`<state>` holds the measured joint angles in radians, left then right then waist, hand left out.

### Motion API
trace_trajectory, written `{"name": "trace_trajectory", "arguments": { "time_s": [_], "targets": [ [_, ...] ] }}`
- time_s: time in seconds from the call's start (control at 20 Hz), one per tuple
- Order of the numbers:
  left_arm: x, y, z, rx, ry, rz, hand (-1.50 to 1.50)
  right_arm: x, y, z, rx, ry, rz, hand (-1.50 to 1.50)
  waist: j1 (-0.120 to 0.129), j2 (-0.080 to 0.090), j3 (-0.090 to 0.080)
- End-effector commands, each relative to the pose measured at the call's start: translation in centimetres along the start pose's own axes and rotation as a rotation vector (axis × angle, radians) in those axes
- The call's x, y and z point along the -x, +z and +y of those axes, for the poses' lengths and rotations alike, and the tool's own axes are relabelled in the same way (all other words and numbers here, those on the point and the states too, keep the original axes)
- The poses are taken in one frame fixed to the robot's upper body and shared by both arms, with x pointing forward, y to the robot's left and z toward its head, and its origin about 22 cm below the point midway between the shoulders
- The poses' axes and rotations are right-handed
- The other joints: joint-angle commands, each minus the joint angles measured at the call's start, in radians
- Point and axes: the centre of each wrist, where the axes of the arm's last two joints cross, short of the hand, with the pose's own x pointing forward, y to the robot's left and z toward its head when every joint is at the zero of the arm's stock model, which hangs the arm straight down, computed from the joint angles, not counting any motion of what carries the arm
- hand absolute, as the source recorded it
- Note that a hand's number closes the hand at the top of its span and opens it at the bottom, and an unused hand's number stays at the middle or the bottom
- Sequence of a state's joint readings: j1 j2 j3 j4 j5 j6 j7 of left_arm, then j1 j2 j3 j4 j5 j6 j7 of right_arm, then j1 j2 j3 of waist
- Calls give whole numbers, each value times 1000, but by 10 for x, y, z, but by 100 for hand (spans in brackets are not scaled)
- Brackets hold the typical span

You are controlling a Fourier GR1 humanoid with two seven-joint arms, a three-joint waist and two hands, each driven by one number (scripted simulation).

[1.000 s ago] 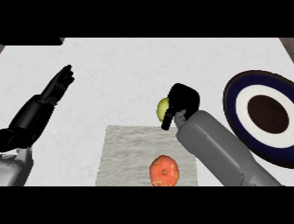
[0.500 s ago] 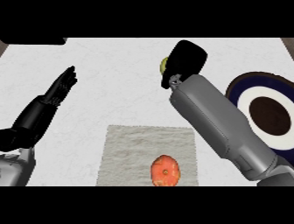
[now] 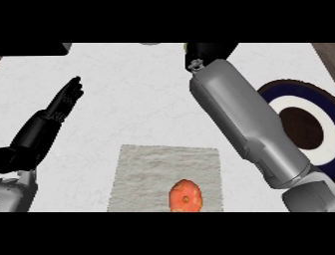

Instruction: Pick the lemon from the placemat and place it in the plate

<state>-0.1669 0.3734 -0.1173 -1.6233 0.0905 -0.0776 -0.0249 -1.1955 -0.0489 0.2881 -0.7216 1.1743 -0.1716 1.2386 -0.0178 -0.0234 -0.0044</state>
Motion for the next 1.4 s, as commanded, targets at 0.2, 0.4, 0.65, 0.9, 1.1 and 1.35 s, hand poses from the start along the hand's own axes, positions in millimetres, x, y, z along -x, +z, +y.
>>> {"name": "trace_trajectory", "arguments": {
  "time_s": [0.2, 0.4, 0.65, 0.9, 1.1, 1.35],
  "targets": [
    [5, 5, 6, -33, -6, 9, 0, 1, -23, -18, 133, -3, 320, 150, -30, -2, 2],
    [4, 10, 7, -28, -1, -1, 0, 17, -40, -22, 186, -77, 385, 150, -21, 3, 3],
    [-1, 7, 6, -25, -20, 6, 0, 52, -52, -13, 255, -139, 451, 150, -22, 8, 5],
    [-6, 5, 7, -16, 4, -17, 0, 105, -67, 6, 330, -129, 499, 150, -16, 13, 5],
    [-6, 5, 19, -31, -15, -12, 0, 151, -57, 28, 323, -98, 518, 150, -25, 13, 5],
    [-2, 7, 2, -14, -7, -19, 0, 201, -67, 33, 256, -52, 591, 150, -9, 16, 5]
  ]
}}
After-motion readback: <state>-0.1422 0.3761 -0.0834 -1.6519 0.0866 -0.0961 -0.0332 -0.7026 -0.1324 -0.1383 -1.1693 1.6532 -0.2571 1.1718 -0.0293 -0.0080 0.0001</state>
